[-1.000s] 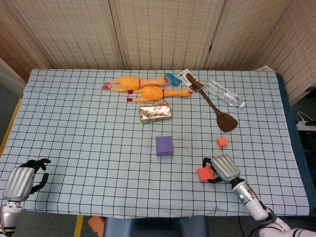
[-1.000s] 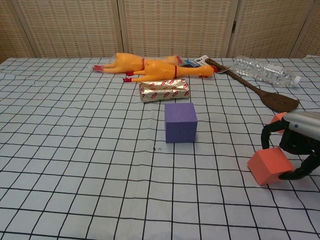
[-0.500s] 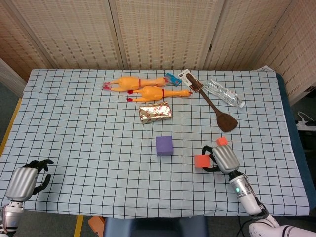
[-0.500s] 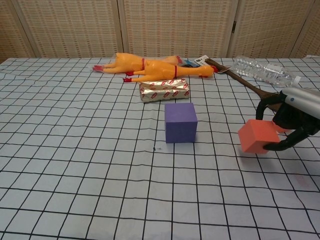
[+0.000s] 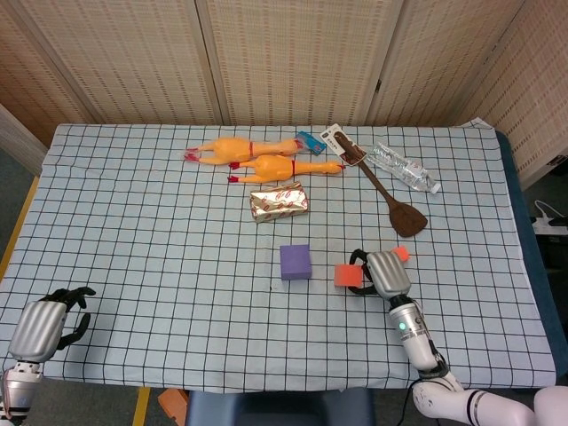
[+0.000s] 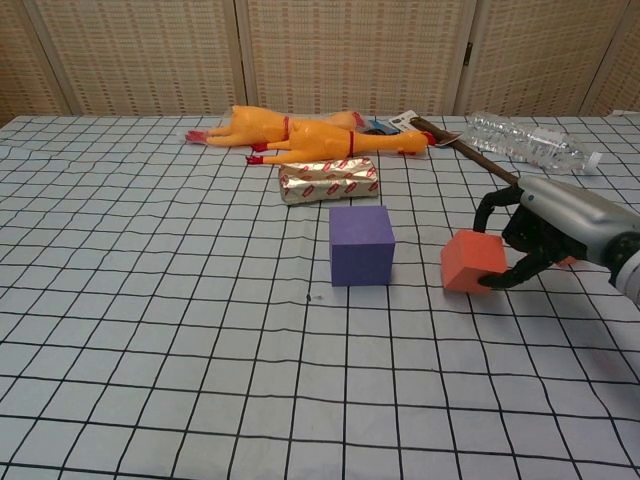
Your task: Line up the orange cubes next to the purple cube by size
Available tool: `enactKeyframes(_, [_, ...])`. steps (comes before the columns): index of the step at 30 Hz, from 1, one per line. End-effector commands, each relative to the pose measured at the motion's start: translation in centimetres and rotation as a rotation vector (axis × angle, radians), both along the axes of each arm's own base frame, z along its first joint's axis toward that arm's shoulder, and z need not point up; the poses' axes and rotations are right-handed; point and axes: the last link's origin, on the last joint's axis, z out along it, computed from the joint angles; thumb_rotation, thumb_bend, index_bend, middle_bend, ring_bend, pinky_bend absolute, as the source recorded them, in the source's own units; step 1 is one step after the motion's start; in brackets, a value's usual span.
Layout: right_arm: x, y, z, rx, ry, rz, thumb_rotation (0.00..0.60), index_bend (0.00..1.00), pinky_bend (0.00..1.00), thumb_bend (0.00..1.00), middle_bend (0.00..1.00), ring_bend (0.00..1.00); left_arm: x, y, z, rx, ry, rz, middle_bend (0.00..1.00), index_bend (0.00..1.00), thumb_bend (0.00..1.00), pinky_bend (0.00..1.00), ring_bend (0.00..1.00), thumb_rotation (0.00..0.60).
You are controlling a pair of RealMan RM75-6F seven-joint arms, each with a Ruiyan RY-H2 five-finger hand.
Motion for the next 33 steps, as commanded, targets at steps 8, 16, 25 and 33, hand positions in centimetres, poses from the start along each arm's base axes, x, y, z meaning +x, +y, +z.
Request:
enactKeyframes(8, [1.6,-0.9,-0.9,-0.015,-0.045,0.014,0.600,0.68,0.90,0.14,0.94,0.92,0.1,-0.1,-0.1,-0.008,0.004,-0.004,0.49,0.36,0.45,0.55,0.38,0.600])
enactKeyframes(16, [1.8,-1.2,-1.2,-0.017,-0.047,0.009,0.600,0.68,0.90,0.14,0.94,0.92,0.1,-0.1,-0.2,-0.013,0.008,-0.003,0.49,0.36,0.45,0.55,0.38,0.600])
enactKeyframes(25, [1.8,-1.9,-1.7,-0.019,-0.065,-0.007,0.600,0.68,0.90,0.14,0.94,0.92,0.2,-0.1,-0.5,-0.022,0.013,-0.001,0.49,0.36,0.45,0.55,0.38,0.600])
enactKeyframes(33, [2.1,-2.3,-2.5,-0.012,-0.078,-0.009,0.600,0.68,0.90,0.14,0.94,0.92,0.1,-0.2,-0.5,-0.030,0.025,0.008,0.49,0.36,0.45,0.55,0.38,0.600])
